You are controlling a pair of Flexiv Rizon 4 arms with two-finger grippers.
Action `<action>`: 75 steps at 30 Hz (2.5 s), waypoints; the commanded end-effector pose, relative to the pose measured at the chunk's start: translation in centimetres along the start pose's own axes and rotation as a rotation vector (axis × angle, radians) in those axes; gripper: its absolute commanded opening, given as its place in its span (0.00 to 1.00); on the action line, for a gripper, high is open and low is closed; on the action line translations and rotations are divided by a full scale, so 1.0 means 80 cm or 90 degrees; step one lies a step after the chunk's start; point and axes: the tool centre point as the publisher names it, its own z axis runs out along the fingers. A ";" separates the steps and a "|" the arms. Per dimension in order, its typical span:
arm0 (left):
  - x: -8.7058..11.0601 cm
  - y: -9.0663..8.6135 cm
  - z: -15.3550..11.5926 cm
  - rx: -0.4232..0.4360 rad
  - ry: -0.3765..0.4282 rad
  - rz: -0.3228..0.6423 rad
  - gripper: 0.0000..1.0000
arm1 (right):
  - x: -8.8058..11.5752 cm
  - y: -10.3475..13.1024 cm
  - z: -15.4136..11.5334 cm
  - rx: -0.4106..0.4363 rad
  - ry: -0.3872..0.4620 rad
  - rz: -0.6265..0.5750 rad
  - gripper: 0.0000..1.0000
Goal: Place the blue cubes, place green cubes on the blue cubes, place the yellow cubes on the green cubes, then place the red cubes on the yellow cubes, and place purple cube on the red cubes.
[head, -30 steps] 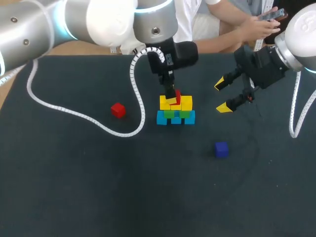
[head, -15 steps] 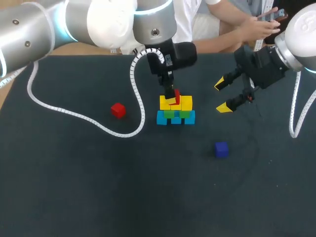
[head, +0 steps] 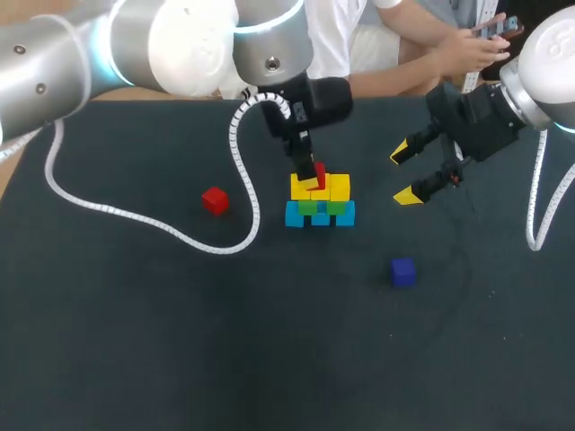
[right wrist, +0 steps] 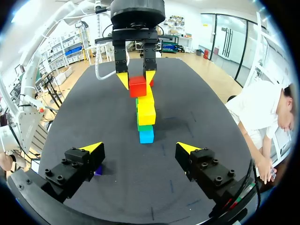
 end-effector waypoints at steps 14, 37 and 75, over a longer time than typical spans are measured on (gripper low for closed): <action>0.000 0.011 -0.003 0.008 -0.009 0.012 0.00 | 0.000 0.001 0.000 0.001 -0.001 -0.001 1.00; -0.003 0.014 -0.005 0.039 -0.004 0.026 0.00 | 0.000 0.001 0.000 0.001 -0.001 -0.001 1.00; 0.000 0.017 0.001 0.033 0.009 0.017 0.00 | 0.000 0.001 0.000 0.001 -0.001 -0.001 1.00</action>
